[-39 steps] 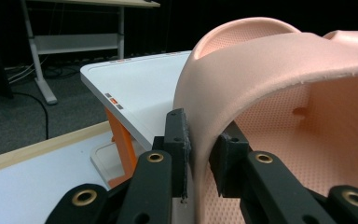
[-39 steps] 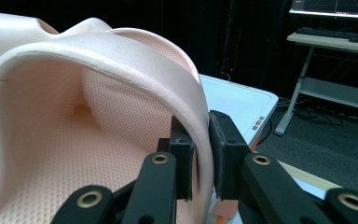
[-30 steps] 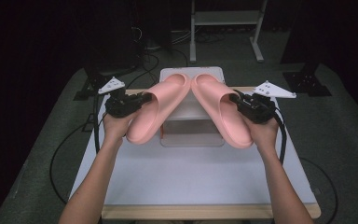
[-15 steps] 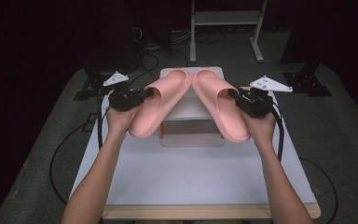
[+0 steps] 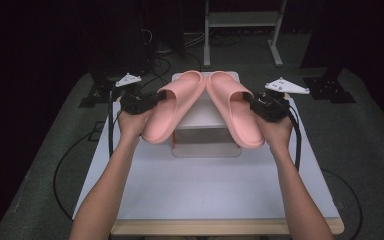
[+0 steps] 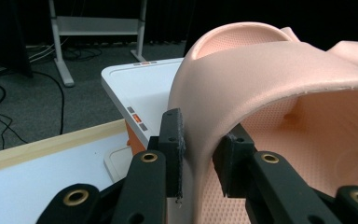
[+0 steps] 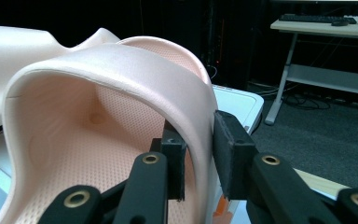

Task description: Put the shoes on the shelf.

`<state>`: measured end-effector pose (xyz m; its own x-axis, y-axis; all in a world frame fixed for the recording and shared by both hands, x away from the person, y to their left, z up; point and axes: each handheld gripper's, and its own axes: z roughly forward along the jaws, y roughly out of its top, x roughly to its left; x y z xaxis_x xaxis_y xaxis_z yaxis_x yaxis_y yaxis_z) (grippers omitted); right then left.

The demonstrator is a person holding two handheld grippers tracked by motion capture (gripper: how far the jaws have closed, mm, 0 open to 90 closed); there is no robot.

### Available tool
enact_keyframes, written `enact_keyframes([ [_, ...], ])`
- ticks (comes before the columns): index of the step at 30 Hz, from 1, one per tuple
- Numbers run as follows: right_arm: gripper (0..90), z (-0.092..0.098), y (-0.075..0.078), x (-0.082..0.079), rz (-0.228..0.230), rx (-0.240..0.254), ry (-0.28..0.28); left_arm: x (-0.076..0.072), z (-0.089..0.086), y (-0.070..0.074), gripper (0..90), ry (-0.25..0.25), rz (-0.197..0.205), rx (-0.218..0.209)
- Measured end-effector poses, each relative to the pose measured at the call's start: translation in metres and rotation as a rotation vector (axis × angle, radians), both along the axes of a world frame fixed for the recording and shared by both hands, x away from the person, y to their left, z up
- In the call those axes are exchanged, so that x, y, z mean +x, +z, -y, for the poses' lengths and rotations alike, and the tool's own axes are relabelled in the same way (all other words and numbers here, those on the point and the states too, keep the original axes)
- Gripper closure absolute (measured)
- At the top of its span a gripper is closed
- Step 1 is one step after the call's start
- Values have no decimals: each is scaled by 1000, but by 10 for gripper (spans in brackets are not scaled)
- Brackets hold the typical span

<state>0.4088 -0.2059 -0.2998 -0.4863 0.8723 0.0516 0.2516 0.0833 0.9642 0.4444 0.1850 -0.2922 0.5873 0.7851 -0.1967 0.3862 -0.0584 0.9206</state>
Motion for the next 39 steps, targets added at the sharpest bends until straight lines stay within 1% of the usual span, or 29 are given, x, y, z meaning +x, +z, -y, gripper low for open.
enact_keyframes([
  [4, 731, -1, -1, 4, -7, 7, -5, 2, 3, 0, 725, 9, -2, -5],
  [8, 723, -1, -3, 6, -14, 10, -10, 3, 6, 0, 711, 12, -8, -1],
  [12, 718, -2, -4, 8, -19, 10, -12, 4, 9, 0, 705, 8, -9, -2],
  [14, 717, -3, -4, 8, -22, 12, -11, 5, 11, 0, 704, 7, -13, -10],
  [18, 709, -4, -4, 10, -24, 18, -15, 6, 12, -1, 697, 5, -18, -8],
  [21, 705, -5, -3, 11, -21, 14, -19, 6, 13, -2, 691, 9, -24, -15],
  [26, 701, -6, -3, 13, -18, 17, -22, 7, 15, -2, 687, 11, -22, -21],
  [33, 692, -8, -2, 14, -21, 21, -28, 9, 18, -3, 674, 14, -30, -31],
  [39, 691, -9, -1, 17, -28, 21, -35, 9, 20, -3, 660, 22, -27, -46],
])
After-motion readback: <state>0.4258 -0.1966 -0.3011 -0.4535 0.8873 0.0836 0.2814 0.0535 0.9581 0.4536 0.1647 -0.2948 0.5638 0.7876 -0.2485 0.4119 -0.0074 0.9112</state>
